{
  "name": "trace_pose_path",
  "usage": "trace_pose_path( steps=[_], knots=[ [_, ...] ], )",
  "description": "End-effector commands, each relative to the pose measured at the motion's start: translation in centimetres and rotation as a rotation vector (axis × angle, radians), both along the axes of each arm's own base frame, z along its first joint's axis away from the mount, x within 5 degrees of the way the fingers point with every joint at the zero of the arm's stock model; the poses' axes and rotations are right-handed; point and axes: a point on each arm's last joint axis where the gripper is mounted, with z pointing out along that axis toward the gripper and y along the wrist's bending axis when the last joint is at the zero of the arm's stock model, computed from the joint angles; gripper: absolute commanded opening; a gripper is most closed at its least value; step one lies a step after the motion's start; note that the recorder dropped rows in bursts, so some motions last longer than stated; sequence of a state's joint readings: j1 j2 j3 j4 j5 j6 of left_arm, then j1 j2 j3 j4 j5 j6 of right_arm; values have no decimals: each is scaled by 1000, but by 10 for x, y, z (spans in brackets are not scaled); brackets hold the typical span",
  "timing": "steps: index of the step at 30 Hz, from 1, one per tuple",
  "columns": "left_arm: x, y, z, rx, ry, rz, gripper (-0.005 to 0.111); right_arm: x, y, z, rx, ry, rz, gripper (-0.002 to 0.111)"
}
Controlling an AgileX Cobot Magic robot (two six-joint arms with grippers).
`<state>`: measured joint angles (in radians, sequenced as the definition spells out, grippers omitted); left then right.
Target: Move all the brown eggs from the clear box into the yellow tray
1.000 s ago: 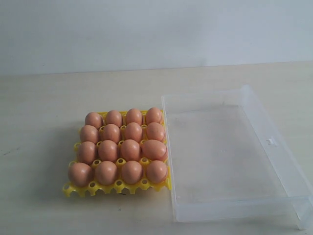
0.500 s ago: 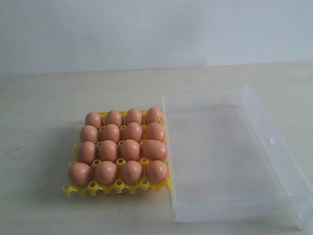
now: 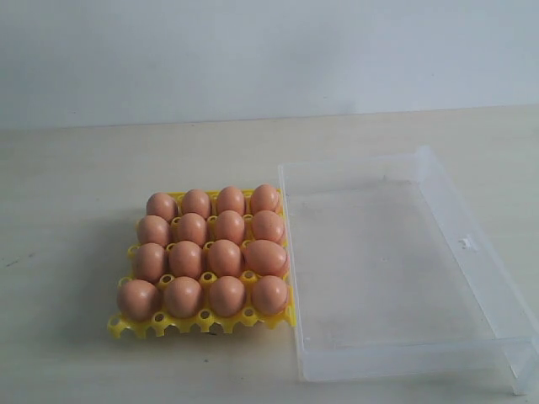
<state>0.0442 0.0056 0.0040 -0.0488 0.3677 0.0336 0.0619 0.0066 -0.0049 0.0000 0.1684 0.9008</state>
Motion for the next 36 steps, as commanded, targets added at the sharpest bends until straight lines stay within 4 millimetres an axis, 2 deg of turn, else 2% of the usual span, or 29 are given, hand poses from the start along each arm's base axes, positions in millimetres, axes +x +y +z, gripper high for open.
trace_pose_path(
  steps=[1,11,21,23,36],
  knots=[
    [0,0,3,-10,-24,-3,0,0,0,-1,-2,0,2,56],
    [0,0,3,-10,-24,-3,0,0,0,-1,-21,-1,3,56],
    [0,0,3,-10,-24,-3,0,0,0,0,-710,-62,52,56],
    [0,0,3,-10,-24,-3,0,0,1,0,-772,-69,64,56],
    [0,0,3,-10,-24,-3,0,0,2,1,-799,-79,77,56]
  ],
)
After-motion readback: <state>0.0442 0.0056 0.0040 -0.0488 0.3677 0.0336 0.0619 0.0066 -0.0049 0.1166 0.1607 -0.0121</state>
